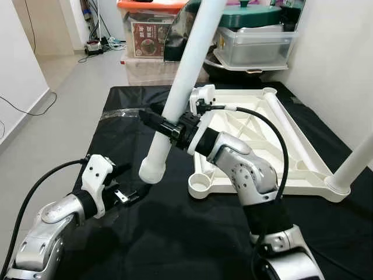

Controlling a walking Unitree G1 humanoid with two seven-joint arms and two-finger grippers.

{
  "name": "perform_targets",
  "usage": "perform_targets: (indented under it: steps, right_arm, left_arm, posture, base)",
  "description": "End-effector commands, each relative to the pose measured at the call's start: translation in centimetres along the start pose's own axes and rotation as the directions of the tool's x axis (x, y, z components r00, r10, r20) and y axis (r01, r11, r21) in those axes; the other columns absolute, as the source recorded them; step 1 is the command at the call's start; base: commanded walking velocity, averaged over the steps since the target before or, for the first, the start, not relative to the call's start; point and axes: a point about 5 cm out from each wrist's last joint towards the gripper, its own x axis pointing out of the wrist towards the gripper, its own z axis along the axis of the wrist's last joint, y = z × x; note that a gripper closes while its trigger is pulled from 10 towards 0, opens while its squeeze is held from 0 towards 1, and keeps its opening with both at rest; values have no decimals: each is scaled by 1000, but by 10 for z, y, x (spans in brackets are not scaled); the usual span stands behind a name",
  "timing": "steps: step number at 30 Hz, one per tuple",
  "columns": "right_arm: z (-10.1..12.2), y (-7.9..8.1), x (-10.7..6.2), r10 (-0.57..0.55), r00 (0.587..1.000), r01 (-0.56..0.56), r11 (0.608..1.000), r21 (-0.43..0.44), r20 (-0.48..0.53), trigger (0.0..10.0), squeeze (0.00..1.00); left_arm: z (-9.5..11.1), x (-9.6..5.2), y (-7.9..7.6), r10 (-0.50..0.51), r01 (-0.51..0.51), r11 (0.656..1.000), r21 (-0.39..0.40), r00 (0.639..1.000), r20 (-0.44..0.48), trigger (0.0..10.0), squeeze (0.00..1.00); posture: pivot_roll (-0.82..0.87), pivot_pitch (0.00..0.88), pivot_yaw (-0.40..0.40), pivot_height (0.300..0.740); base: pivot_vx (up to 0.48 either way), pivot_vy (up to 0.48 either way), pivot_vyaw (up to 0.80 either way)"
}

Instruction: Building children table

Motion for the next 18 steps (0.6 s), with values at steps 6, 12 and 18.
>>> perform_targets:
  steps: [6, 12, 18]
  right_arm:
    - [-12, 22, 8, 94, 995, -93, 995, 32, -23, 0, 0]
    - [-16, 25, 10, 98, 995, -97, 995, 26, -34, 0, 0]
    - [-16, 27, 11, 95, 995, -94, 995, 25, -34, 0, 0]
  left_arm:
    - [6, 10, -4, -83, 83, 996, 15, 996, 19, 10000, 0]
    - [9, 20, -12, -169, 168, 985, 41, 985, 24, 10000, 0]
    - [4, 25, -15, -187, 186, 982, 44, 982, 10, 10000, 0]
  posture:
    - [-4, 0, -15, 740]
    - [-7, 0, -9, 740]
    - [-14, 0, -5, 740]
  base:
    - [0, 0, 0]
    - [0, 0, 0]
    - [0, 0, 0]
